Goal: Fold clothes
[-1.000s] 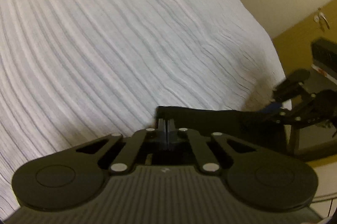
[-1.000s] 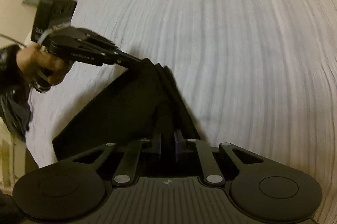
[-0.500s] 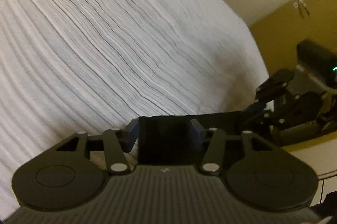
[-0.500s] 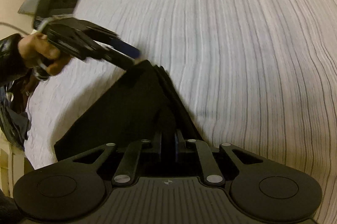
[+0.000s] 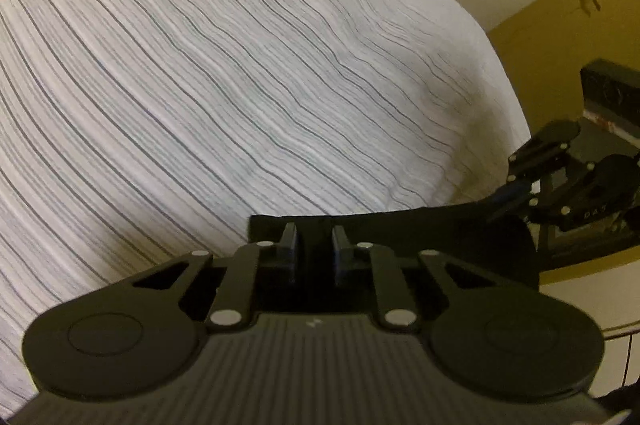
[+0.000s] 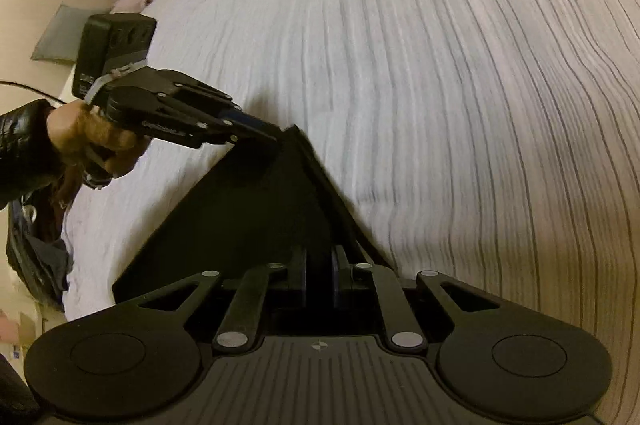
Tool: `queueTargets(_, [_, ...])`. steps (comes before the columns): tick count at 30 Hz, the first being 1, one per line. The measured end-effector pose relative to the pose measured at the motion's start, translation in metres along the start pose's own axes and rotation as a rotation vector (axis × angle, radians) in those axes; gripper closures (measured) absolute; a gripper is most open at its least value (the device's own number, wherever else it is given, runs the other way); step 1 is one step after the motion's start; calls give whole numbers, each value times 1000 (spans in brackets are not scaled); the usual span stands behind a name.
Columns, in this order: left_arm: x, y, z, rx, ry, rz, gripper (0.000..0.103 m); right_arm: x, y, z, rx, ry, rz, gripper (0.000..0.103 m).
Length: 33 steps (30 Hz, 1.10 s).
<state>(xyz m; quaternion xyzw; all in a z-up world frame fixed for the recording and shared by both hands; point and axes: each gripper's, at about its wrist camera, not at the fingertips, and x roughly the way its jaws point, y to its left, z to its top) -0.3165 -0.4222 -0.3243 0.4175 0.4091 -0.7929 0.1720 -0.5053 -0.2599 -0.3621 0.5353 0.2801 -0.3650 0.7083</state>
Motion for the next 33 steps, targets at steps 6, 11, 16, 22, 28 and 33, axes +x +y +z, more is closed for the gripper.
queueTargets(6, [-19, 8, 5, -36, -10, -11, 85, -5, -8, 0, 90, -37, 25, 91])
queueTargets(11, [-55, 18, 3, -49, -46, 70, 87, -26, -3, 2, 93, -135, -56, 40])
queueTargets(16, [-99, 8, -23, -45, -97, 39, 87, -52, 24, -26, 115, -265, -64, 40])
queueTargets(22, [-93, -16, -85, 19, -22, -53, 87, -6, 91, -79, 101, -239, 94, 40])
queueTargets(28, [-62, -4, -147, 92, 70, 29, 100, 50, 95, -150, 161, -190, -52, 60])
queueTargets(33, [-102, -16, -173, 157, -2, 67, 89, 15, 128, -211, 281, -289, -267, 62])
